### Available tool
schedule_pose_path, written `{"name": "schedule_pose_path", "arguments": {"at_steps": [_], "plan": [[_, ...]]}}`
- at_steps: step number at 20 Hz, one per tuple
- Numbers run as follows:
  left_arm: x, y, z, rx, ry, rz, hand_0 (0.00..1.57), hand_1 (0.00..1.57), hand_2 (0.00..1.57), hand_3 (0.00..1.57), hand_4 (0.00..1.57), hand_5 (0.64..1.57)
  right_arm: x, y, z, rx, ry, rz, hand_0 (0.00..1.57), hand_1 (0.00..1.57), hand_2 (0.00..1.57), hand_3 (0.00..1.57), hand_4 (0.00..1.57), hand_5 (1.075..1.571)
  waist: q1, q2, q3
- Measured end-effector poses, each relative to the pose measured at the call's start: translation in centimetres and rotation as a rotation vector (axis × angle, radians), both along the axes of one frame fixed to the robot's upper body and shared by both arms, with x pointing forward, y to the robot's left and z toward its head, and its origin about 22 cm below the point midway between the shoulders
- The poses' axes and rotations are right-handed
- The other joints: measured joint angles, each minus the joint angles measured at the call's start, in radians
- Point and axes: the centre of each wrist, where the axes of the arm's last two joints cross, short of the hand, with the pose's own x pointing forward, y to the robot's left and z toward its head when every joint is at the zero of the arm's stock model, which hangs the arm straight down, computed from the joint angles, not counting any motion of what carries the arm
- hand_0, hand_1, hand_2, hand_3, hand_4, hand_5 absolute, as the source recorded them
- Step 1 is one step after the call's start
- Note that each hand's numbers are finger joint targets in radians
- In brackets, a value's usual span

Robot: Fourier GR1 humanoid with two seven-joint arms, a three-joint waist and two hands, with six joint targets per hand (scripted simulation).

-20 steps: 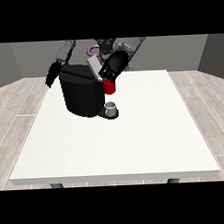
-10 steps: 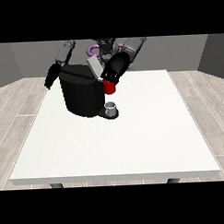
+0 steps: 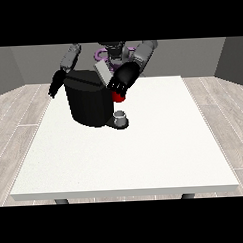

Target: Insert the coffee pod into the coffee machine and close the lid

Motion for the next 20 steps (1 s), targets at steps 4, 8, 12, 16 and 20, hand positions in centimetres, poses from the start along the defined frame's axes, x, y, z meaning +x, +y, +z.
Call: {"name": "schedule_pose_path", "arguments": {"at_steps": [4,8,12,16,20], "plan": [[0.0,-0.8,0.1,0.003,-0.023,-0.019,1.23,1.23,1.21,0.97,0.0,1.571,0.3,-0.6,0.0,-0.007,0.003,-0.007,0.0,0.0,0.0,0.0,0.07,1.571,0.008,-0.002,0.0003],[-0.2,-0.3,0.7,0.019,-0.057,-0.026,1.14,1.14,1.12,0.84,0.0,1.571,0.3,-0.9,-0.1,-0.016,-0.005,-0.01,0.0,0.0,0.0,0.0,0.11,1.571,0.004,0.012,0.0005],[-0.3,0.4,1.0,0.054,-0.095,-0.029,0.92,0.92,0.98,0.69,0.0,1.571,0.2,-0.4,0.2,-0.02,-0.017,-0.006,0.0,0.0,0.0,0.0,0.11,1.571,0.0,0.022,0.0011],[-0.5,1.2,1.8,0.083,-0.14,-0.025,0.0,0.0,0.69,0.55,0.0,1.571,0.6,-0.1,1.1,-0.023,-0.039,-0.01,0.0,0.0,0.0,0.0,0.2,1.571,-0.002,0.047,0.0012],[-0.6,1.7,2.2,0.107,-0.141,-0.001,0.0,0.0,0.59,0.46,0.0,1.571,0.5,0.0,1.0,-0.04,-0.033,-0.013,0.0,0.0,0.0,0.0,0.12,1.571,-0.008,0.044,0.0012]]}}
